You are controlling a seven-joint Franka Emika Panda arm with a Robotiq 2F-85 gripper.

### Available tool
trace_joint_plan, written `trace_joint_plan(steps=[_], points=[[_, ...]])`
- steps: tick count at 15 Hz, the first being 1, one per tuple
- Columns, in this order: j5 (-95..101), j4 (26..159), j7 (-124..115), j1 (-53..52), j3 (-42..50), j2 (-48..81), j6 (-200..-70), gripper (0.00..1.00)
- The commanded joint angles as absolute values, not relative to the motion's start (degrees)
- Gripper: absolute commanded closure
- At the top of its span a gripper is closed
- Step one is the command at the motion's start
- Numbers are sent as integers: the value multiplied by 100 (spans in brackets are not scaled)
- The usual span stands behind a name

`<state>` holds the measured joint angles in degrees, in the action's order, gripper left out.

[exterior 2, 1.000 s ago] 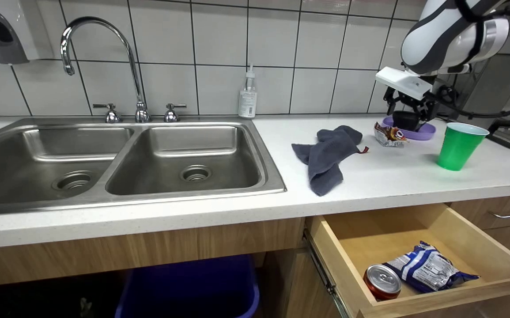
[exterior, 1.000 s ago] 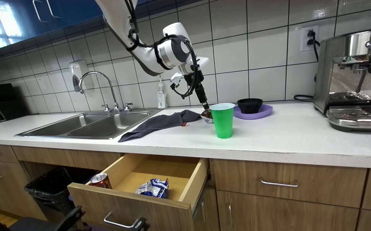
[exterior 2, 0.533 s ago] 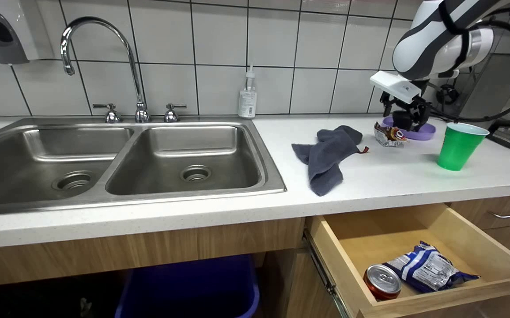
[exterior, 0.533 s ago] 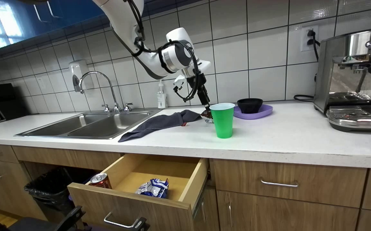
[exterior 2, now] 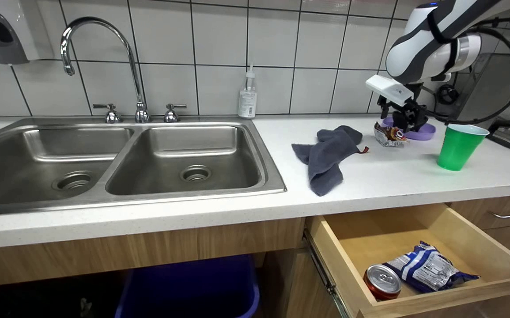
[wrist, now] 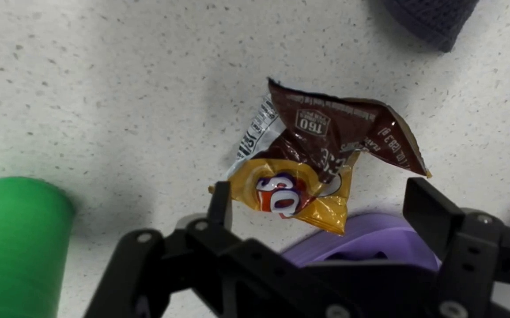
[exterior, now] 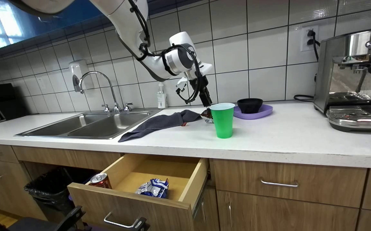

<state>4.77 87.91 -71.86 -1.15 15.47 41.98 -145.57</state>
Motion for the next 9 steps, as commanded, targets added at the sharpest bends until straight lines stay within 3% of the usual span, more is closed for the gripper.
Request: trace_joint_plan(steps=[1, 9], points=[[350, 8298, -7292, -97, 1572, 4461, -14229, 0], [304, 8011, -7289, -60, 1565, 4648, -14029, 0]])
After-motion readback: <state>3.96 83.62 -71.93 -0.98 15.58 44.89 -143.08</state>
